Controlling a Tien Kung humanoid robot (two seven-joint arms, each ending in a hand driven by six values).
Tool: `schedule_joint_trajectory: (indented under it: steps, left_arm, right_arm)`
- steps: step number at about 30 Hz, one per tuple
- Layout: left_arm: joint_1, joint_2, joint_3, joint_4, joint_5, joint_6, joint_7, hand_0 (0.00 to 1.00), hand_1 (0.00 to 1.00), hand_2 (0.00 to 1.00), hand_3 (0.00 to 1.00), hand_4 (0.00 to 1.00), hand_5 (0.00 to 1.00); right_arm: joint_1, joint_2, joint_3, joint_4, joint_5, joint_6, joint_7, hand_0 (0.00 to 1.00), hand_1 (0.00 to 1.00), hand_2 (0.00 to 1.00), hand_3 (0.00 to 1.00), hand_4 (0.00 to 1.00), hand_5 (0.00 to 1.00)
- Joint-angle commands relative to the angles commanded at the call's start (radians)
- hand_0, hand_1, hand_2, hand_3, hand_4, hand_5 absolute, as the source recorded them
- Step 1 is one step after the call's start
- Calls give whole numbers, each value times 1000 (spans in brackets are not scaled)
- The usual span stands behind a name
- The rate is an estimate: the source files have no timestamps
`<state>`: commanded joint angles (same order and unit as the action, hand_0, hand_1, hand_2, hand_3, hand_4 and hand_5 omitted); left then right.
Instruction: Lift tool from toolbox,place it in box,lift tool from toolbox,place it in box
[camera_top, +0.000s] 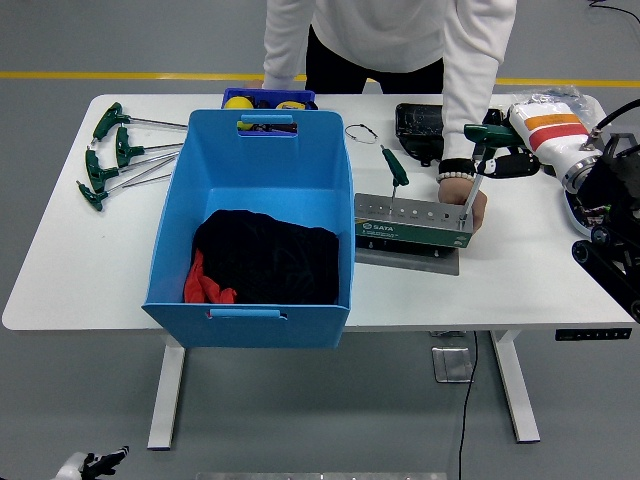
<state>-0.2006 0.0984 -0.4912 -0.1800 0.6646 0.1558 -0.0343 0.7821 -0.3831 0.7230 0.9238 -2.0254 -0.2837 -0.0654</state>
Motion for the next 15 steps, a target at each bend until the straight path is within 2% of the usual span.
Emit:
schedule_joint_trajectory:
  steps: [4,5,6,9,10,15]
  left_arm:
    - [0,1,1,0,-4,0,-1,756,770,740,680,698,630]
    - [0,1,0,0,-3,0,-1,755,769,741,680,698,630]
    - [1,1,-2,0,-1,0,-1,755,769,741,680,698,630]
    - [2,1,-7,0,2,1,0,755,769,741,680,698,630]
    - [3,2,-8,0,2,1,-1,754,769,740,679,697,629]
    - [6,3,-23,0,16,1,1,754,769,740,679,697,629]
  right_arm:
    - [1,-7,3,14,-15,-31,5,2,2,2,2,998,581]
    - [1,-10,4,19,-18,-35,4,2,2,2,2,998,525]
    - [1,-12,5,24,-21,-37,3,2,2,2,2,998,525]
    - [3,-23,12,46,-26,-34,-1,2,2,2,2,998,525]
    - [4,-28,14,56,-27,-30,-3,2,2,2,2,998,489]
    - [18,-55,25,105,-36,-16,-10,2,2,2,2,998,489]
